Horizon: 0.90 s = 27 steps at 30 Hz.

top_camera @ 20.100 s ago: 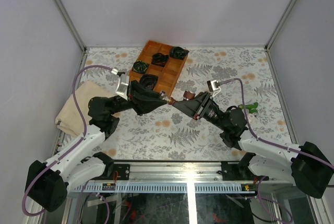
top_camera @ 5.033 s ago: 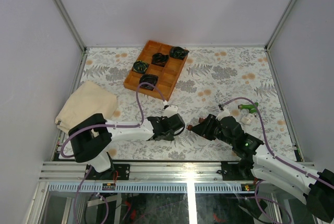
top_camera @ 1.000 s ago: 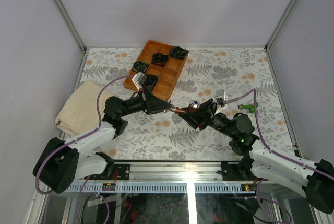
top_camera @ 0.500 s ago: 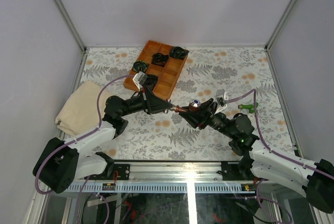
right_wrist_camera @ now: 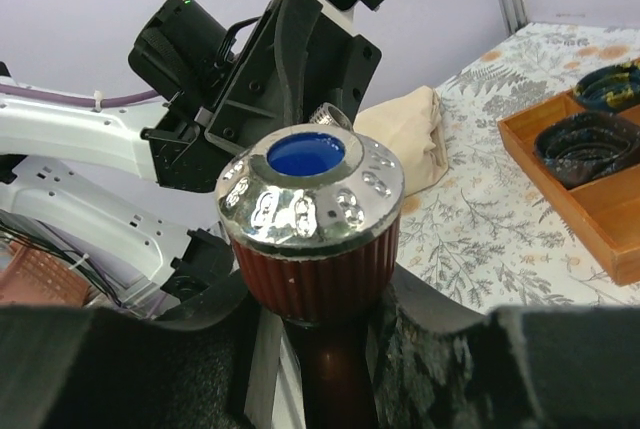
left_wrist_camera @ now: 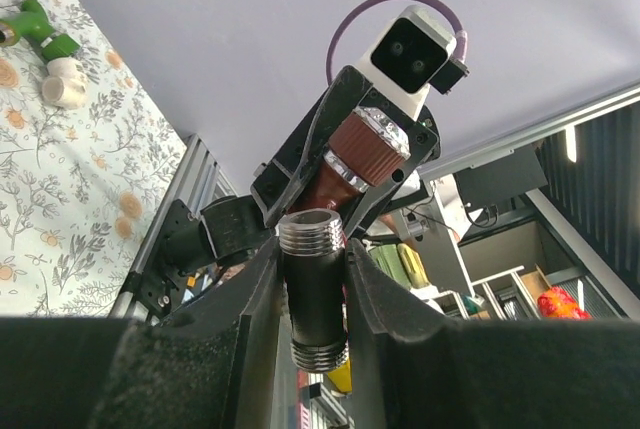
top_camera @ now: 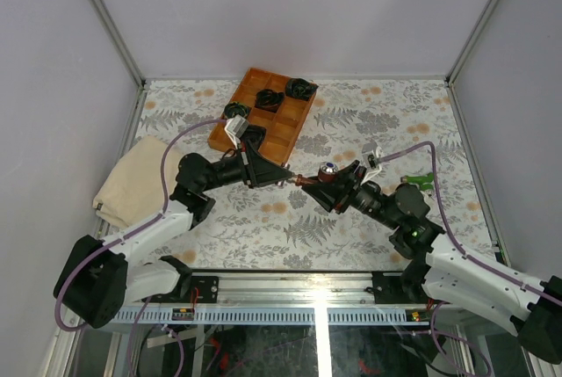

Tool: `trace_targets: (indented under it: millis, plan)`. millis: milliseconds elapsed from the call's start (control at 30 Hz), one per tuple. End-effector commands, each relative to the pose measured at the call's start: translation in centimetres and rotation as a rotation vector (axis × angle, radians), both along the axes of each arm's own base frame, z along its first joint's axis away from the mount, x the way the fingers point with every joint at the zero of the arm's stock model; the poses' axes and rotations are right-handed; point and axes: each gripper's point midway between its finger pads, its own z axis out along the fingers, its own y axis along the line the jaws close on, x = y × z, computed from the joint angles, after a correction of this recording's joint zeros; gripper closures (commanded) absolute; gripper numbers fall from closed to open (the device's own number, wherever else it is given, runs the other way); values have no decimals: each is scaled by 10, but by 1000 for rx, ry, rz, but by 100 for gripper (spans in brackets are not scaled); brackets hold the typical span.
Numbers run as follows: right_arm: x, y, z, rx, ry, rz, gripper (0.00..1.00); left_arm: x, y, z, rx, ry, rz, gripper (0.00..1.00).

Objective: Install the water faucets

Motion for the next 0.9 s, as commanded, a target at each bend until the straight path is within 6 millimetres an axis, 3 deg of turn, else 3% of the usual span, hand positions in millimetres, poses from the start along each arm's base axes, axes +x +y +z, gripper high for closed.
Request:
trace_targets:
  millis: [0, 267, 533, 667, 867]
  plan:
    - [-1, 3, 11, 76, 48, 10, 100, -11, -4, 8, 2, -76, -22, 100]
    - [4, 8, 13, 186, 228, 21, 100, -10, -15, 6, 57, -209, 25, 100]
    - [-3, 5, 22, 389, 369, 99, 100, -12, -9, 13, -7, -282, 68, 100]
    - [-4, 2, 26, 459, 376, 118, 100, -11, -8, 18, -38, -236, 68, 100]
    - [-2, 4, 21, 427, 345, 104, 100, -9, -6, 24, -69, -138, 79, 100]
